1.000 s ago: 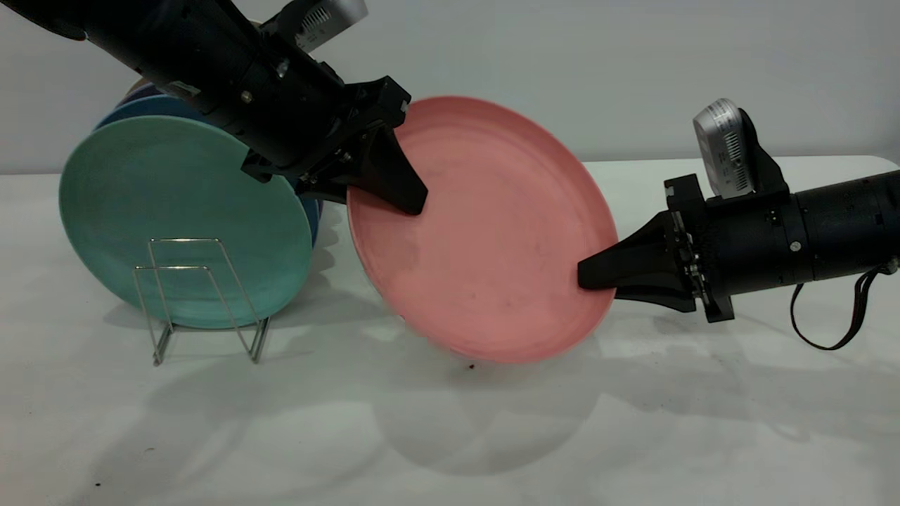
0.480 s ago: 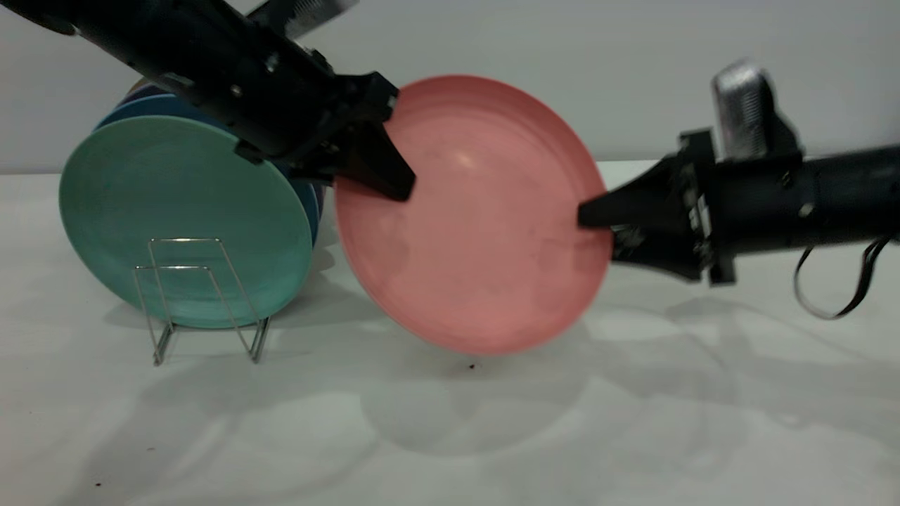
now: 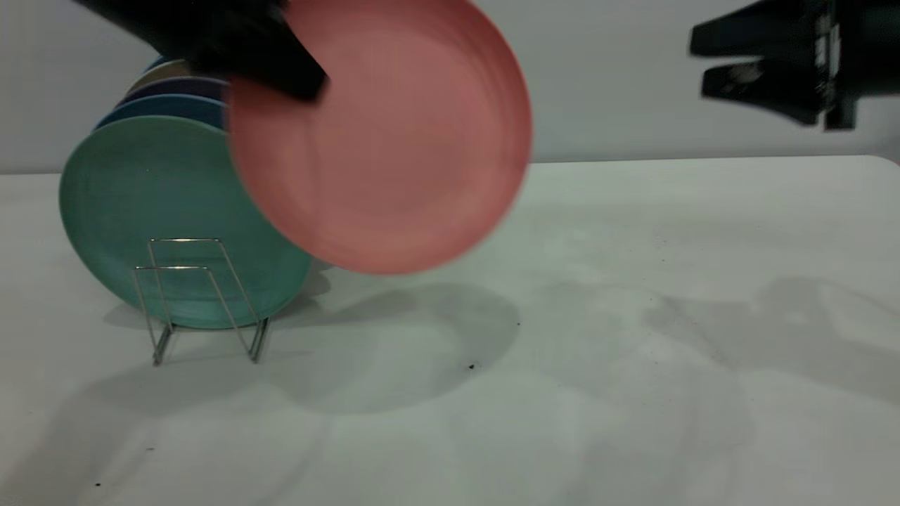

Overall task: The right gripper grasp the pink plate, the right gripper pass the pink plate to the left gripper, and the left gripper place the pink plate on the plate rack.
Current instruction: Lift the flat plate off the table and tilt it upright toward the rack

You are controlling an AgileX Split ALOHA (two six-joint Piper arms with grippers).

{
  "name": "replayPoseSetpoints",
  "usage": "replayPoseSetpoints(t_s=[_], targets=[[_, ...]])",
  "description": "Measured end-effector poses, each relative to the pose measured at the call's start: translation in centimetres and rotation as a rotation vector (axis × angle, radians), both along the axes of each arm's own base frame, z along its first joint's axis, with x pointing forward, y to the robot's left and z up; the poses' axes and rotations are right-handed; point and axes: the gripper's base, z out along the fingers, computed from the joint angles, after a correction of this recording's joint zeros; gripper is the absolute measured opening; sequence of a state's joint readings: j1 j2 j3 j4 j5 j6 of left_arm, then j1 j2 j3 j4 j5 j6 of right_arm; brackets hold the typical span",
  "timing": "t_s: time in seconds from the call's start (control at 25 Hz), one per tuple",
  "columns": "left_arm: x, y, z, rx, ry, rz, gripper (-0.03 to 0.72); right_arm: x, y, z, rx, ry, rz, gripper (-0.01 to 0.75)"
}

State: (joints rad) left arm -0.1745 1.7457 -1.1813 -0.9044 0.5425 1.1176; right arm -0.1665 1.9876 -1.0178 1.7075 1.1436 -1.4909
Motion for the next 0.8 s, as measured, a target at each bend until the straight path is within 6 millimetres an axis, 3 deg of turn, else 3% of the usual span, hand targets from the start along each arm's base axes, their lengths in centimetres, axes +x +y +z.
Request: replayPoseSetpoints(t_s=[0.16,0.32,0.52,0.8], targets=[[-2.3,2.8,4.7,0.194,-0.206,-0.152,0.116,-0.1,-1.0,0.5,-0.009,-0.013,-0.017,0.46],[-3.8,6.2,7.7,0.387,-0.364,-0.2,0.116,-0.2,-1.0,0.4,-0.012,-0.009,-0.014,0.46],[-4.4,9.4,8.6,0.558,-0.435,-0.281,0.116,-0.3,-1.0,0.3,-0.013,-0.007,-0.013,0.46],[-3.8,9.5,9.6,0.642,-0.47,-0.52,0.116,-0.3,-1.0,0.3,-0.01,0.0,-0.013,0.459]])
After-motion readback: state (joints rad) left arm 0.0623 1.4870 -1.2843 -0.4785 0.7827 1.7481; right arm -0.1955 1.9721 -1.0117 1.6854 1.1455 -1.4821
